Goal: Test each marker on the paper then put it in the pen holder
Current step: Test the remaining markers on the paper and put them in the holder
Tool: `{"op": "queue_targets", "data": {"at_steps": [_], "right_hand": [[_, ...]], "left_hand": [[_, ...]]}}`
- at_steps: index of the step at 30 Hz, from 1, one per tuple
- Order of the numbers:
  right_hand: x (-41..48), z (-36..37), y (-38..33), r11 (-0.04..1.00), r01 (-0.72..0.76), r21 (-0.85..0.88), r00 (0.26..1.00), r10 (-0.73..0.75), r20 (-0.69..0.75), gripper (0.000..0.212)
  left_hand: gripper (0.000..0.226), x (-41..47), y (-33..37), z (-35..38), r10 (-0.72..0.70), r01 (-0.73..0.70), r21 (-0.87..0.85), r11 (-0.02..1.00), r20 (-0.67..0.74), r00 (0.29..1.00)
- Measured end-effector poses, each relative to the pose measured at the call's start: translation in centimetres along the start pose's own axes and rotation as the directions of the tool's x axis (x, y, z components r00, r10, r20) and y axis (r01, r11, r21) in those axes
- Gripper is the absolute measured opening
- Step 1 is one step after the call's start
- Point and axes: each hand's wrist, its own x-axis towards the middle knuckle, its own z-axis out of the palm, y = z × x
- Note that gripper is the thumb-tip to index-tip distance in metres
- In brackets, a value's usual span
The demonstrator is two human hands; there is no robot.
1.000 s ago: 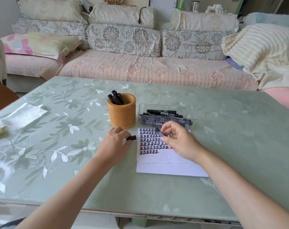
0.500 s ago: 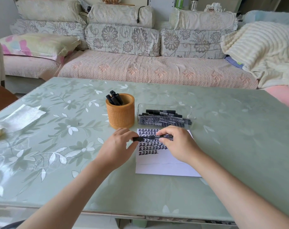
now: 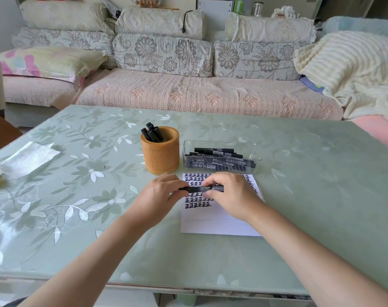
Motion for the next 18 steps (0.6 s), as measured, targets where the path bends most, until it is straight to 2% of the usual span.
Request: {"op": "queue_targets", "data": {"at_steps": [5,6,8,12,14,18], "right_hand": [[0.0,-0.2,-0.5,1.0,0.006,-0.013,0.996,-0.005,0.086,0.012],[0.0,-0.2,-0.7,0.999,0.028,-0.035,0.994,-0.024,0.106,0.019],[0.1,-0.3,-1.0,0.996,0.045,-0.073,0.99,-0.034,0.139,0.026],[0.5,-0.4,-1.7,0.99,0.037,-0.134,0.972,-0.004,0.234,0.017],[0.8,-0.3,-2.0,0.988,0.044,-0.151,0.961,0.0,0.277,0.022],[1.9,-0.2,-2.4,0.992,0.041,-0.122,0.974,-0.012,0.226,0.027]], "left_hand": [[0.021,0.3,0.2,-0.4,0.035,-0.035,0.006,0.999,-0.042,0.998],[0.021,0.4,0.2,-0.4,0.035,-0.034,0.006,0.999,-0.042,0.999],[0.021,0.4,0.0,-0.5,0.034,-0.034,-0.005,0.999,-0.039,0.999],[0.021,0.5,-0.4,-0.4,0.018,-0.018,-0.035,0.999,-0.007,1.0],[0.024,0.5,-0.6,-0.2,0.007,-0.006,-0.025,1.0,0.016,1.0],[0.016,0.9,-1.6,0.0,-0.048,0.046,-0.057,0.997,-0.035,0.998]]}}
